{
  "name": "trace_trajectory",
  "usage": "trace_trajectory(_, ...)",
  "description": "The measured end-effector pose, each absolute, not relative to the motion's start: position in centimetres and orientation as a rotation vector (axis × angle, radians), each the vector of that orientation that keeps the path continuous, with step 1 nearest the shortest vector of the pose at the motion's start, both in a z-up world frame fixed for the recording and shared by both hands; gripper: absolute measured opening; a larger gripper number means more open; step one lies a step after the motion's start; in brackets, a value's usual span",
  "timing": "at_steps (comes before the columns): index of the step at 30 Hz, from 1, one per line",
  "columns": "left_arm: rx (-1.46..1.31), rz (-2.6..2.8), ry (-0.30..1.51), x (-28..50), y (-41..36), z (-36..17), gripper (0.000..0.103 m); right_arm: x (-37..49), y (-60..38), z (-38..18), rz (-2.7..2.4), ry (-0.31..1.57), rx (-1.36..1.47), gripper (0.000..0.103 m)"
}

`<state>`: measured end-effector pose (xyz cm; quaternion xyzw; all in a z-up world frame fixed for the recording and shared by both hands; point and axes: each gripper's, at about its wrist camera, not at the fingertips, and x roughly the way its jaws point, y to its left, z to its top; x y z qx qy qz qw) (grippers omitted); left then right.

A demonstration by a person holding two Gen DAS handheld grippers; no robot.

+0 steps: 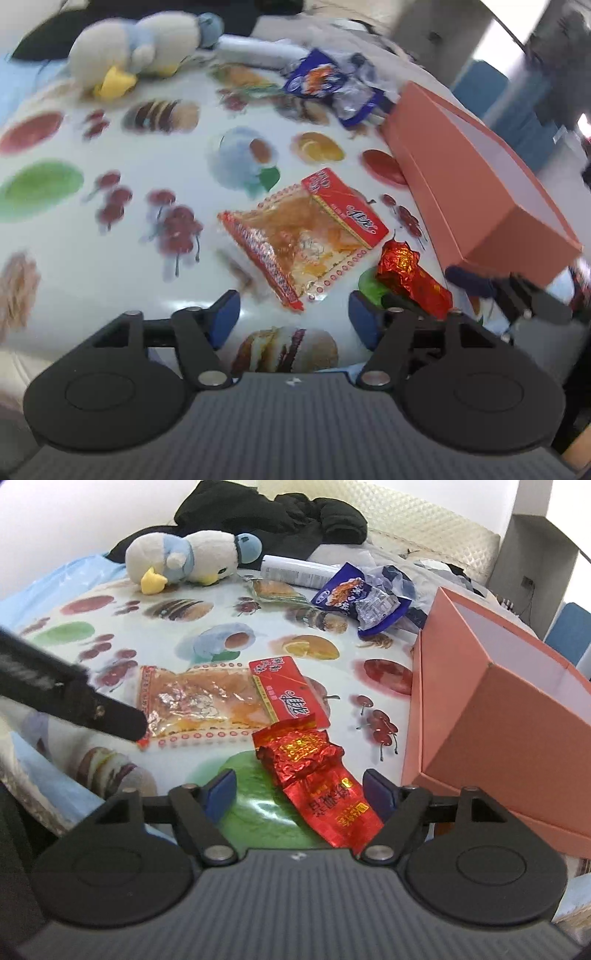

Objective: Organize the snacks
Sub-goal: 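Close the left gripper on the red-labelled strip-snack packet while the right holds the candies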

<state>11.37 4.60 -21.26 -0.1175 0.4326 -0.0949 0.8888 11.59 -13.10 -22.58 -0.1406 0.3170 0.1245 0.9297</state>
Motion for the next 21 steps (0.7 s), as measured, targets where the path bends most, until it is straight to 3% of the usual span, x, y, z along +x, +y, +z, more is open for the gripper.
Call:
trace_trajectory(3, -0.17, -0.239, 0.87, 12.0, 4.7, -20.5, 0.081, 11.8, -13.6, -22.2, 0.249, 0.622, -0.238, 0.077)
trace_trajectory(12, 0.048, -0.346, 0.812, 16.1, 4.5, -19.4, 0.083, 14.3, -13.9, -22.9, 0.28, 0.63, -0.166, 0.075)
trace_trajectory(13, 0.062, -0.364, 0.823, 16.7, 4.3, -19.7, 0.083, 14.5, -13.9, -23.1, 0.275, 0.632, -0.17, 0.074)
trace_trajectory(14, 0.073, -0.374, 0.826, 17.1, 4.2, -19.9, 0.083, 14.7, -13.9, -23.3, 0.273, 0.644, -0.173, 0.064)
trace_trajectory(21, 0.196, -0.454, 0.883, 20.9, 2.9, -21.9, 0.082, 14.9, -14.3, -23.4, 0.284, 0.677, -0.158, 0.062)
